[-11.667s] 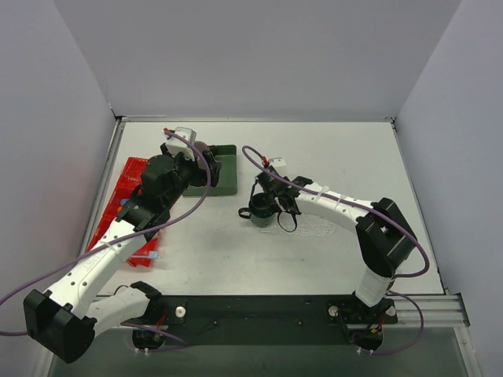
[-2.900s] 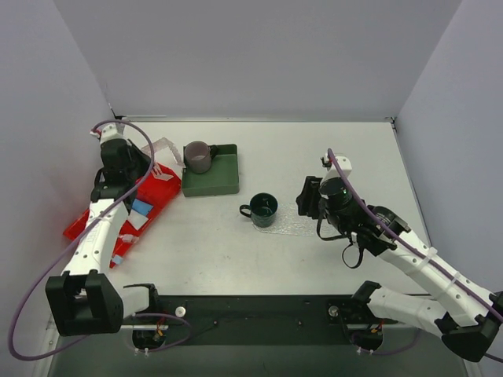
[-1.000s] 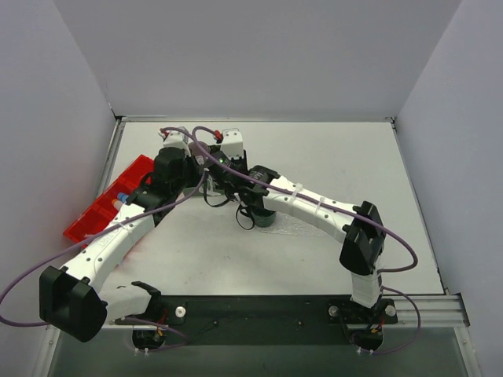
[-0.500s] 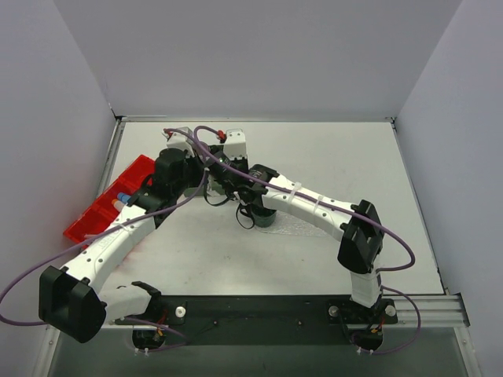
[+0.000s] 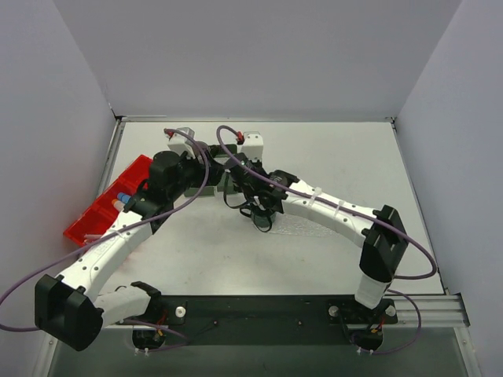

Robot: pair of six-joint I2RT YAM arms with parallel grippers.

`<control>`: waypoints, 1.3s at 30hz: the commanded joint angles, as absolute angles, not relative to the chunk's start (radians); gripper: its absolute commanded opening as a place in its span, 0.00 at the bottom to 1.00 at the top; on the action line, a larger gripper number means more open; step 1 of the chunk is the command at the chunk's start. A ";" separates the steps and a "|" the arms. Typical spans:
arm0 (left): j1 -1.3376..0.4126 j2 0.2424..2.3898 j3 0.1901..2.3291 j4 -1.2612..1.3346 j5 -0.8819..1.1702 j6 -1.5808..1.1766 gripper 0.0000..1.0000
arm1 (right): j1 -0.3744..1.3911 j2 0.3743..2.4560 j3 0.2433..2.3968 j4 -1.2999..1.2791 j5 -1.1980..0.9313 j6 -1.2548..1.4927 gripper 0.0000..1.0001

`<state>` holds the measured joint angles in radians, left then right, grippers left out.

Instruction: Prepare toiletry sets of a toothbrush and toothpaste on the tray

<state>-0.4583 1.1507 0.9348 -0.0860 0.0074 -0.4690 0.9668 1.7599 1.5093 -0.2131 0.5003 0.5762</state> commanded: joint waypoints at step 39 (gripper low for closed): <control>-0.402 1.285 0.925 0.598 0.885 -0.841 0.74 | 0.614 0.953 0.844 0.383 -0.201 0.663 0.00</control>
<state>-0.3943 1.2785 0.9203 0.4835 0.8440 -0.7944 0.6273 0.9817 0.8421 0.2527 -0.1375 0.6331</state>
